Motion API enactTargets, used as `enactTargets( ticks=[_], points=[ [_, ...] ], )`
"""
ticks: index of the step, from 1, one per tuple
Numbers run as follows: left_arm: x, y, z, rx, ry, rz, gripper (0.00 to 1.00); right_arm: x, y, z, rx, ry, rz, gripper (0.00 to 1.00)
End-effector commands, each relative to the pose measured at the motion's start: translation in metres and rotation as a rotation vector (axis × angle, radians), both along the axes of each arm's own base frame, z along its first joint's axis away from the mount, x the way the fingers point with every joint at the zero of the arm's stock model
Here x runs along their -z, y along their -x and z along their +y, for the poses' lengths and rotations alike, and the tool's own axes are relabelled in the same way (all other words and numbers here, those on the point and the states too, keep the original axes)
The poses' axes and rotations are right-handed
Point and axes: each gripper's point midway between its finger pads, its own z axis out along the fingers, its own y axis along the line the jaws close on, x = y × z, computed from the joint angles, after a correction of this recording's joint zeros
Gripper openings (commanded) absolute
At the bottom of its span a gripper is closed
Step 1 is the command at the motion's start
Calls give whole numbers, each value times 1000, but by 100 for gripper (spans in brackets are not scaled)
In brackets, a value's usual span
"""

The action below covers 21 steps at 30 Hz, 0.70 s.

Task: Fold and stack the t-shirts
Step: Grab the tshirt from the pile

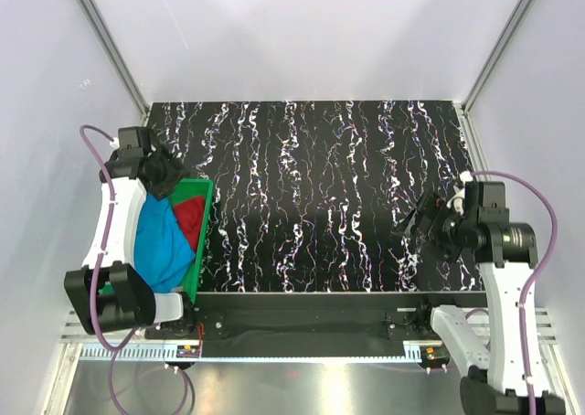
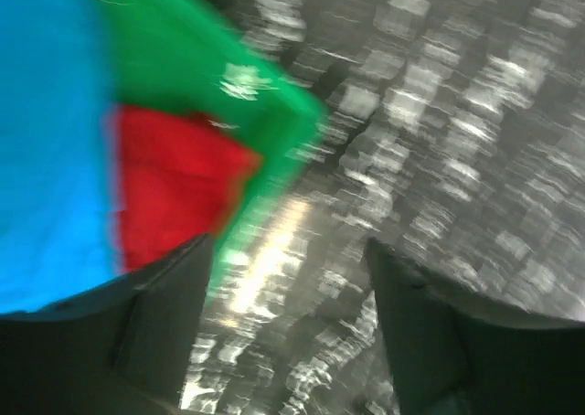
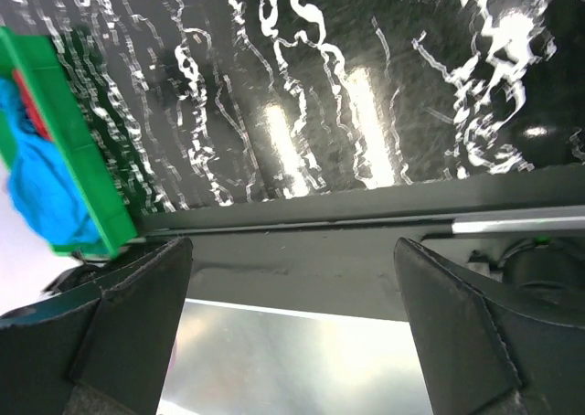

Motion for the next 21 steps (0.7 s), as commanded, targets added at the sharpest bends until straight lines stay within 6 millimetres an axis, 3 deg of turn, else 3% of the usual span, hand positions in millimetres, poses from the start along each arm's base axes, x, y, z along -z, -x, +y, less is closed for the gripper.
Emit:
enactTargets(
  ticks=[1, 3, 10, 17, 21],
  points=[
    [19, 42, 67, -172, -331, 237, 58, -16, -21, -7, -31, 73, -83, 98],
    [27, 57, 84, -239, -392, 308, 61, -15, -27, -6, -48, 80, -74, 98],
    [85, 67, 100, -260, -374, 483, 63, -16, -33, -5, -86, 114, -62, 99],
    [122, 53, 105, -243, -299, 478, 46, -17, -32, -8, -93, 135, -63, 100],
    [125, 48, 103, -235, -284, 465, 16, -17, -30, -6, -100, 128, -60, 100]
  ],
)
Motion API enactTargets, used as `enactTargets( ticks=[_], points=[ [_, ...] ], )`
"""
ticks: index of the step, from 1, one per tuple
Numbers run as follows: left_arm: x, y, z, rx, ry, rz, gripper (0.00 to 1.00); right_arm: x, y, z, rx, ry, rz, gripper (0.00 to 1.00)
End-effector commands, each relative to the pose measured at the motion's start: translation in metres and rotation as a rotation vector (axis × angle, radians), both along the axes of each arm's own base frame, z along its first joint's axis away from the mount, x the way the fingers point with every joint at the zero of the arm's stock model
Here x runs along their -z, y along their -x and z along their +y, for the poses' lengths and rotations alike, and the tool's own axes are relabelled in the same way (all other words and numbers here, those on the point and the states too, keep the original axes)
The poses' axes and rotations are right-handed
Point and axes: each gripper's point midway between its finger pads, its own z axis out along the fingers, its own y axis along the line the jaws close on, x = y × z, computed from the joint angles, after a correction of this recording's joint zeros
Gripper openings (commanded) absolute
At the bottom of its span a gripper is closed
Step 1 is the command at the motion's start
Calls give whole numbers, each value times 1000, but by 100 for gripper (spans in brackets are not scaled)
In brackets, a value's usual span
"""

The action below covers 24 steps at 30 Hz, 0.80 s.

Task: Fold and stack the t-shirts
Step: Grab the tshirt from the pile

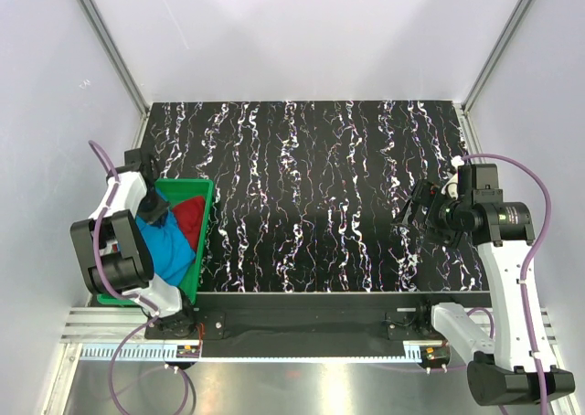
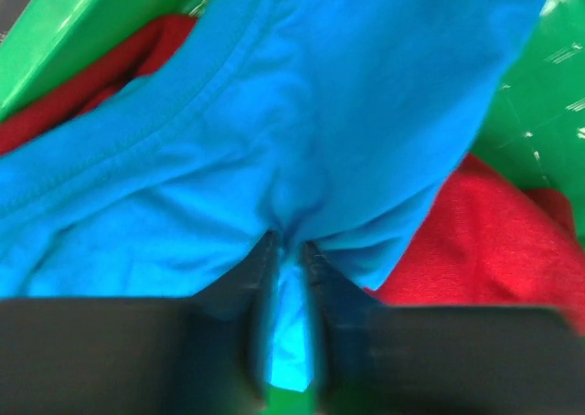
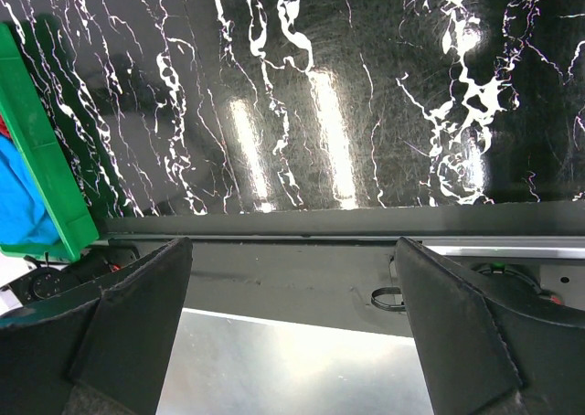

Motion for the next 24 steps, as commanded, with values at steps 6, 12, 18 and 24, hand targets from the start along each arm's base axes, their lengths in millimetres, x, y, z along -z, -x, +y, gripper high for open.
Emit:
enactTargets(
  ticks=[6, 12, 18, 24],
  points=[
    [-52, -8, 3, -13, -51, -172, 0, -15, 1, 1, -27, 9, -63, 100],
    [-162, -10, -13, 17, -86, -452, 0, -19, 5, 10, -70, -4, -70, 100],
    [-321, -20, -80, 243, -4, -966, 0, -27, 8, 19, -116, -14, -94, 100],
    [-407, -8, -205, 559, 191, -1171, 0, -30, 13, 26, -134, -51, -109, 100]
  ],
)
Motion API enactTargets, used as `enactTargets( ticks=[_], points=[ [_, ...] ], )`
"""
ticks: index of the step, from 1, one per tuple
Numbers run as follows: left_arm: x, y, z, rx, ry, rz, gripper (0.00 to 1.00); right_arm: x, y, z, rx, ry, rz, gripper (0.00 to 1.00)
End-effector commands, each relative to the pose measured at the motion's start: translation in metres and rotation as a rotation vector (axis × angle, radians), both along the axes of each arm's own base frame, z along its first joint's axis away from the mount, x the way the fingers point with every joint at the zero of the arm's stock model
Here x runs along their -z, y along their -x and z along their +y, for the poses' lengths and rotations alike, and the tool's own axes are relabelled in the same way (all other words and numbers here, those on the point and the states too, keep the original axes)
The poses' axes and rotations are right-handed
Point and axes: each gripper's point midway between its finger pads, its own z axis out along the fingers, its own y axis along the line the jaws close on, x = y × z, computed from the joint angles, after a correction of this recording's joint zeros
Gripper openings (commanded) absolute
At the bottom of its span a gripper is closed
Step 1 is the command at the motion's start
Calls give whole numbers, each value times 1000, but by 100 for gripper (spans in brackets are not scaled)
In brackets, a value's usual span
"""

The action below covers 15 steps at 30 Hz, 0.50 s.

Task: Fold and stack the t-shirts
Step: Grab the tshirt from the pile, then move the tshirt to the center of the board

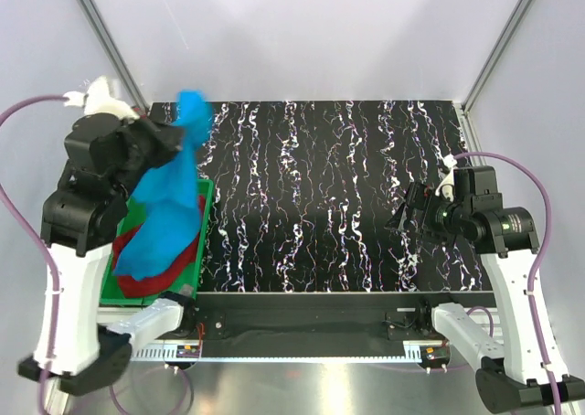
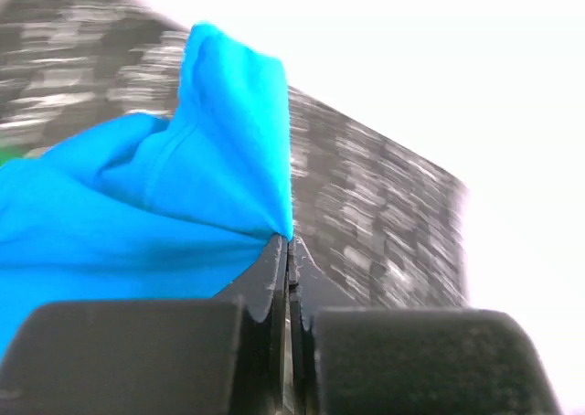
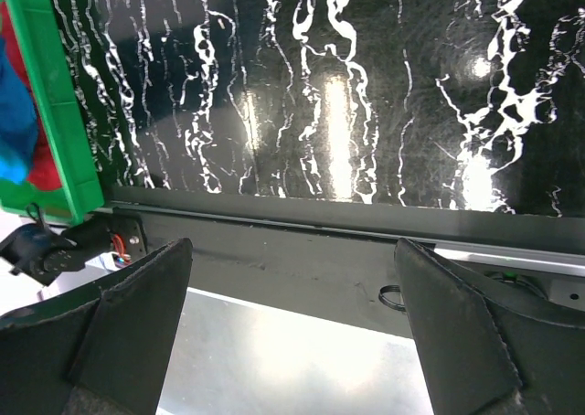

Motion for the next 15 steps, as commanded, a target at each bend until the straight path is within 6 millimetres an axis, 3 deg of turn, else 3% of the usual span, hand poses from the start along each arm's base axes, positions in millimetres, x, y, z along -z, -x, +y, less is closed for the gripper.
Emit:
enactTargets(
  ticks=[1, 2, 4, 5, 6, 7, 8, 9, 10, 13, 15],
  points=[
    [-28, 2, -68, 166, 50, -39, 0, -14, 3, 7, -21, -40, -47, 100],
    [-20, 11, -107, 259, 26, -17, 0, -14, 4, 8, -22, -48, -49, 100],
    [-4, 23, -146, 348, -12, 25, 0, -12, 5, 9, -18, -56, -42, 100],
    [18, 28, -171, 392, -52, 90, 1, -12, 6, 11, -22, -64, -37, 100],
    [36, 29, -177, 407, -66, 148, 24, -11, 6, 11, -19, -66, -28, 100],
    [51, 30, -183, 427, -74, 191, 78, -9, 7, 11, -20, -68, -14, 100],
    [72, 31, -187, 443, -102, 243, 87, -8, 8, 13, -24, -75, -4, 100],
    [78, 34, -190, 476, -114, 248, 97, -7, 9, 14, -27, -81, 7, 100],
    [77, 31, -197, 511, -125, 207, 99, -2, 9, 16, -34, -87, 26, 100],
    [98, 30, -193, 534, -207, 234, 99, 9, 8, 19, -38, -101, 60, 100],
    [113, 28, -202, 600, -251, 250, 99, 13, 5, 25, -58, -128, 66, 100]
  ],
)
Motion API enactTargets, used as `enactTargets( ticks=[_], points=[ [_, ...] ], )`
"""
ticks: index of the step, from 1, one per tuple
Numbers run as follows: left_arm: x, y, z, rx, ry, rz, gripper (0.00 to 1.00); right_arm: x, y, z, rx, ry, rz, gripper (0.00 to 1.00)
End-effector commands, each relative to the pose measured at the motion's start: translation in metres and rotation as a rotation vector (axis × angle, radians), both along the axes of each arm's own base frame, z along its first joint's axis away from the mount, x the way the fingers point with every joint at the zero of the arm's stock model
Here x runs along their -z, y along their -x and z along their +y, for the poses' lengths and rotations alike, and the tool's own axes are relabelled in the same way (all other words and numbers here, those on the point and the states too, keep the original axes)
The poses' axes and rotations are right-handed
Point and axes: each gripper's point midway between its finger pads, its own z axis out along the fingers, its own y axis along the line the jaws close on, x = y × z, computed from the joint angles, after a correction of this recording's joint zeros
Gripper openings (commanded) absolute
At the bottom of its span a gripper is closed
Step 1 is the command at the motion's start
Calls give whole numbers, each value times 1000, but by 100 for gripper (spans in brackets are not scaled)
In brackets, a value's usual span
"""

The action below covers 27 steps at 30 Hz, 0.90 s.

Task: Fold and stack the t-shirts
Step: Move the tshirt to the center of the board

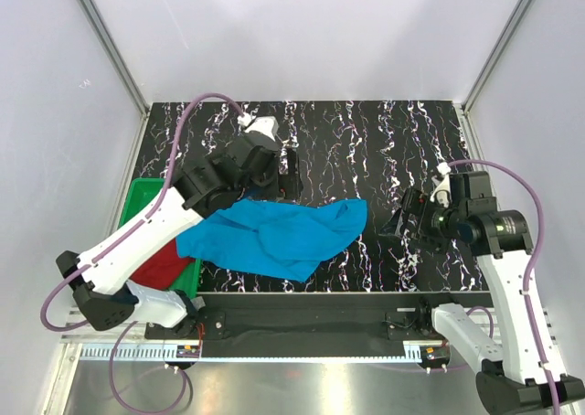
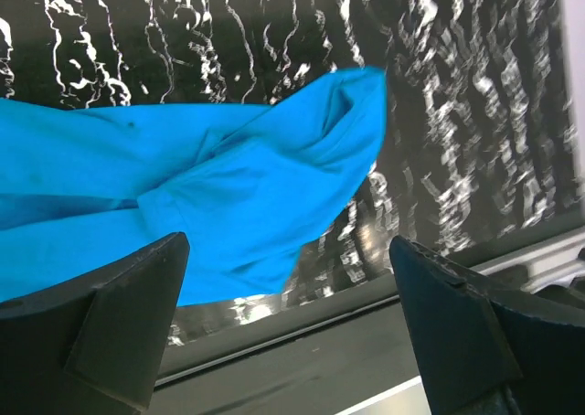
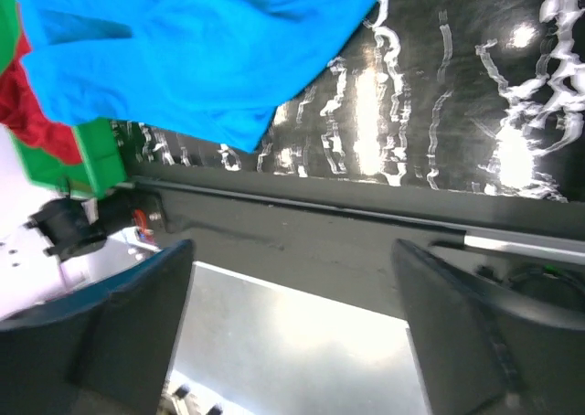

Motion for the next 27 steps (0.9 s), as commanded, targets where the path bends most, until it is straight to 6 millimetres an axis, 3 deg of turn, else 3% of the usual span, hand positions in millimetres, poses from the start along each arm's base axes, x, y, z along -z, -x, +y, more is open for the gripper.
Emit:
enactTargets(
  ticks=[1, 2, 4, 5, 7, 8, 9, 11, 12, 13, 15, 16, 18, 19, 21, 22, 27],
  points=[
    [-17, -3, -9, 131, 23, -79, 99, 10, -11, 16, -39, -75, 10, 92],
    [8, -7, -14, 196, -17, -18, 95, 15, -15, 22, -50, -105, 32, 86],
    [36, -11, -21, 261, -53, 37, 77, 31, -29, 30, -38, -147, 54, 76],
    [68, -16, -24, 306, -92, 122, 72, 42, -36, 33, -26, -162, 100, 71],
    [104, -21, -24, 343, -144, 207, 63, 60, -57, 40, -7, -189, 130, 71],
    [139, -24, -23, 343, -191, 296, 62, 67, -65, 39, 1, -179, 131, 73],
    [155, -25, -18, 337, -230, 333, 62, 75, -74, 39, 0, -160, 126, 76],
    [188, -28, -4, 299, -312, 397, 74, 98, -102, 36, 13, -117, 136, 82],
    [194, -30, -3, 292, -314, 400, 77, 97, -116, 38, -19, -98, 107, 82],
    [202, -30, 7, 261, -323, 423, 81, 119, -126, 35, -13, -55, 169, 82],
    [208, -32, 17, 218, -305, 448, 86, 124, -148, 37, -28, -24, 168, 84],
    [211, -35, 24, 183, -279, 464, 87, 143, -154, 35, -18, 1, 215, 83],
    [221, -28, 25, 185, -224, 495, 88, 149, -174, 34, -1, 24, 208, 81],
    [224, -27, 28, 178, -212, 507, 88, 163, -179, 33, 2, 37, 238, 80],
    [236, -19, 29, 191, -204, 543, 86, 164, -195, 37, 0, 28, 222, 76],
    [238, -18, 29, 198, -200, 552, 86, 175, -197, 39, -7, 26, 253, 70],
    [250, -11, 18, 230, -137, 597, 75, 187, -216, 45, -46, 33, 273, 63]
  ],
)
